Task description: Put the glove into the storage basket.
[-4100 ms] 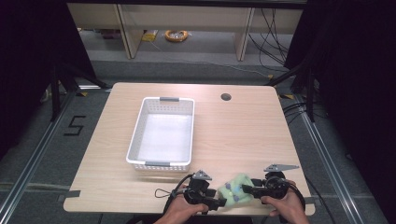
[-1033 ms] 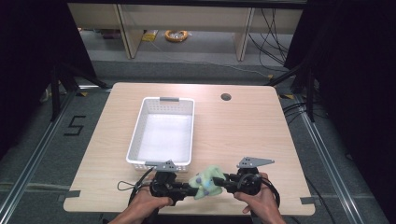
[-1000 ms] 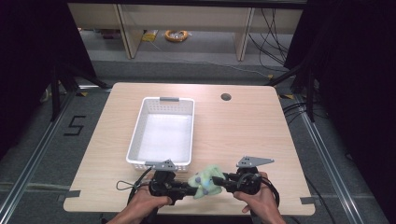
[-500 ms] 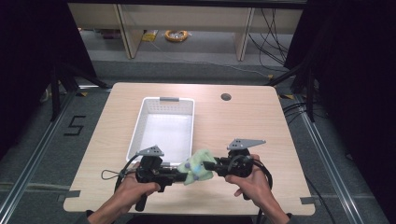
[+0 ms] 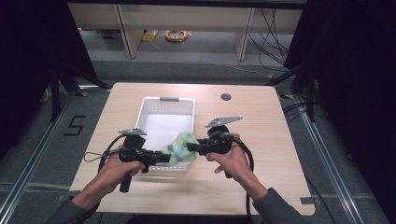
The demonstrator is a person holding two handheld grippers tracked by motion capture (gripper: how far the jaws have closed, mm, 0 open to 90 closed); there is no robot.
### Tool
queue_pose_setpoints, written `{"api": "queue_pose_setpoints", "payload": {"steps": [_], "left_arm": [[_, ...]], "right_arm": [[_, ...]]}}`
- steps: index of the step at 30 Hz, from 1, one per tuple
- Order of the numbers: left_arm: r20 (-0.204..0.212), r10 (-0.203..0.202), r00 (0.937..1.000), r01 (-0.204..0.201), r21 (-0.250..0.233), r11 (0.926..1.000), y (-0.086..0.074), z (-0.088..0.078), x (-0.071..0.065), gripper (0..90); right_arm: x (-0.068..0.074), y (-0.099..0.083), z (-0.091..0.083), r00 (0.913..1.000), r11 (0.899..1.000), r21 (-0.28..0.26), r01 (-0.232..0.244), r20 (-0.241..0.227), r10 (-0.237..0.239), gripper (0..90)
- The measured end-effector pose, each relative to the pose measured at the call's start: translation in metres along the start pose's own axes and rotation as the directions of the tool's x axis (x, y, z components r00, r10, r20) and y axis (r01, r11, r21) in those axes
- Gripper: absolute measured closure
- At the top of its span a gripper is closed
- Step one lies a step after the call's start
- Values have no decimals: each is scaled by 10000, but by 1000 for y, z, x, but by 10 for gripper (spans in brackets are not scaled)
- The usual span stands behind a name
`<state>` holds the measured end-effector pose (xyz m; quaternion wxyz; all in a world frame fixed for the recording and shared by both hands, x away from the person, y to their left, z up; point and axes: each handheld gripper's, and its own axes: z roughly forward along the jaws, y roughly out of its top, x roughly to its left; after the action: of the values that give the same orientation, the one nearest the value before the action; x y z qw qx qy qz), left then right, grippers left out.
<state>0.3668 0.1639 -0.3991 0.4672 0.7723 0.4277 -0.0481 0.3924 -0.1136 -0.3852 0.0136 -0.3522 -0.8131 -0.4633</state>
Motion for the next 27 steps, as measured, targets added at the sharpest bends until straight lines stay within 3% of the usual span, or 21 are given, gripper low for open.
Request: {"api": "queue_pose_setpoints", "payload": {"steps": [2,9,14,19,27], "left_arm": [[-261,-120,9996,122,76,9999,2,-1,7,732],[-441,-871,9952,888,368,9954,5,2,40,731],[-761,-1120,9908,1167,613,9913,3,8,57,731],[-932,-1246,9878,1317,741,9885,4,8,67,741],[-1159,-1291,9848,1405,961,9854,-1,15,72,736]], "right_arm": [[-2,6,9,9999,10000,47,-41,115,40,720],[-10,15,40,9989,9986,331,-412,242,404,720],[-16,16,62,9973,9955,730,-597,465,564,719],[-22,16,80,9958,9921,1013,-739,615,679,720],[-25,14,96,9929,9853,1462,-886,924,756,721]]}}
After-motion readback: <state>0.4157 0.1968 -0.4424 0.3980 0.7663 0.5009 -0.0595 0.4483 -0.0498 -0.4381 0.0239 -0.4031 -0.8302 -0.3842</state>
